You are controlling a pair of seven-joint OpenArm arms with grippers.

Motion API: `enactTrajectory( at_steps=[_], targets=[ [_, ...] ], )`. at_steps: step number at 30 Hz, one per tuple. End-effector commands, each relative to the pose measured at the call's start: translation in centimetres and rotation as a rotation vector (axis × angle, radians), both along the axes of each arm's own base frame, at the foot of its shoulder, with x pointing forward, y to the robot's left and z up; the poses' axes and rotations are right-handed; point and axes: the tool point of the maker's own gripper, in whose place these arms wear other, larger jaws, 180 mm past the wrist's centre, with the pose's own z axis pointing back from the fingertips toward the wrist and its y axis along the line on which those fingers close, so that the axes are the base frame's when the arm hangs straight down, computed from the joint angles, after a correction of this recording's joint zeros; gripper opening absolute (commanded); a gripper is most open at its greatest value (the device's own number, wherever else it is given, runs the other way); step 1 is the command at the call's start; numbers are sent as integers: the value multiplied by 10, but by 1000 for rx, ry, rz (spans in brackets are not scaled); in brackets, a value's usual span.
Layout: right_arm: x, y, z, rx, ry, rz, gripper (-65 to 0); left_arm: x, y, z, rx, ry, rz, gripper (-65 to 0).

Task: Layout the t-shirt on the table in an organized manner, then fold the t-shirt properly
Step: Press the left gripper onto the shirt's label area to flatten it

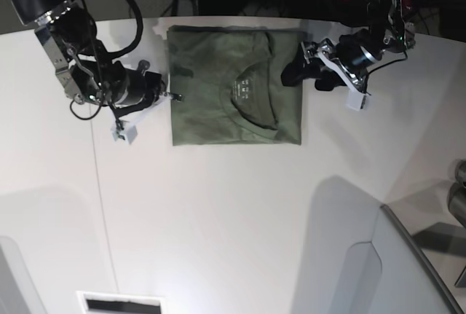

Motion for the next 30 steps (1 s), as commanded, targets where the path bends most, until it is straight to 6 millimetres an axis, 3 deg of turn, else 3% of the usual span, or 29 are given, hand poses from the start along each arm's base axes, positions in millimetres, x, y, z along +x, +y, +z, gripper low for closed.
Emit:
enactTrajectory(
  at_steps=[1, 9, 14, 16, 18, 23, 30],
  targets=[
    [10, 0, 8, 5, -34, 4, -650, -4, -1, -8, 14, 38, -15, -58],
    [9, -1, 7, 4, -33, 4, -650, -5, -34, -19, -41, 69, -53, -64],
    [9, -1, 7, 4, -33, 4, -650, -6, -37, -29, -63, 89, -38, -247],
    [9, -2, 7, 2, -33, 4, -650, -8, -36, -35, -72, 103, -20, -291],
    [9, -2, 7, 2, -33, 4, -650, -10, -36, -40, -79, 119, -11, -296],
    [9, -2, 7, 3, -33, 5, -650, -15, -59, -47, -99, 147, -64, -295],
    [9, -2, 7, 3, -33, 5, -650, -9, -74, -50, -124, 158, -80, -306]
  ],
)
